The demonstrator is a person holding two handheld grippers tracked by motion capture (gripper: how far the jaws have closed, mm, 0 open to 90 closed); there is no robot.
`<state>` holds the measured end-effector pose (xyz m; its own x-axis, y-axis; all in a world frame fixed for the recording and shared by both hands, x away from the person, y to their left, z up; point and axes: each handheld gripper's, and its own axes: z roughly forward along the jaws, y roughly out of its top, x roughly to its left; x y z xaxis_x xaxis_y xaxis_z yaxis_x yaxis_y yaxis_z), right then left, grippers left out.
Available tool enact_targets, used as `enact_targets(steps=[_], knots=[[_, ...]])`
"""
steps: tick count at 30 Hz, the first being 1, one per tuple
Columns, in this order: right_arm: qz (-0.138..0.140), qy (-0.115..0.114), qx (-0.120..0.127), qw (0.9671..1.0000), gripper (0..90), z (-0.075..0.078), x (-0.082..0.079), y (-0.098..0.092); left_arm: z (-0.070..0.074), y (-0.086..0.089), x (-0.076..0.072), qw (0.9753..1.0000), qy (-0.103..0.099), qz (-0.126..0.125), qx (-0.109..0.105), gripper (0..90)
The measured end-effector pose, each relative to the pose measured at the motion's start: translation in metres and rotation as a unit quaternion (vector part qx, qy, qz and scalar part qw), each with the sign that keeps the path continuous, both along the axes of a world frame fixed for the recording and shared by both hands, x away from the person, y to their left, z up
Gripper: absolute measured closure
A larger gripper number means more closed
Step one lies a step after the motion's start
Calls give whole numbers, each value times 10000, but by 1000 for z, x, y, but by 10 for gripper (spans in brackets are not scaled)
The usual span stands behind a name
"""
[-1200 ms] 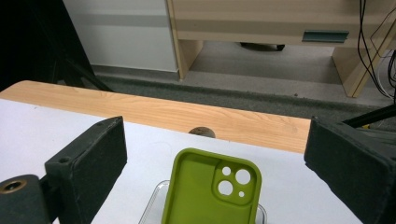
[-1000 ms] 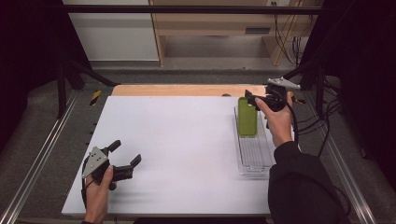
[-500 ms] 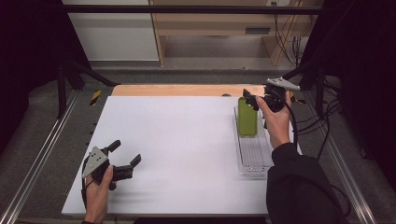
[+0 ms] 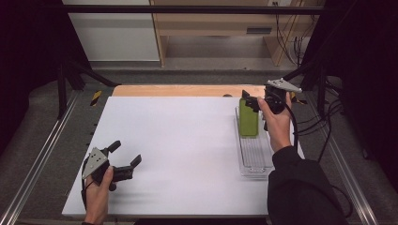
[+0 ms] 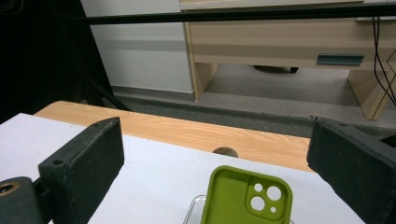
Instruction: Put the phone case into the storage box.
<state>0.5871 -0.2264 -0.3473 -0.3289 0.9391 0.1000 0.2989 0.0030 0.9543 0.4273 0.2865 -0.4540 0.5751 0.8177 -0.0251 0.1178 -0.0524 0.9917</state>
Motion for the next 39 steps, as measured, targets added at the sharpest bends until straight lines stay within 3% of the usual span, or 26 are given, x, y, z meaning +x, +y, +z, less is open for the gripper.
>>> enact_targets(steps=[11,27,39], knots=[[-3,-27,20,10000,51,4,-9,2,0,3,-1,10000,-11,54,-68,11],[151,-301,168,9993,53,14,-37,1,2,2,-4,10000,-21,19,-3,10],[175,-351,383,9985,51,18,-51,2,1,10,-5,9997,14,75,-226,12]])
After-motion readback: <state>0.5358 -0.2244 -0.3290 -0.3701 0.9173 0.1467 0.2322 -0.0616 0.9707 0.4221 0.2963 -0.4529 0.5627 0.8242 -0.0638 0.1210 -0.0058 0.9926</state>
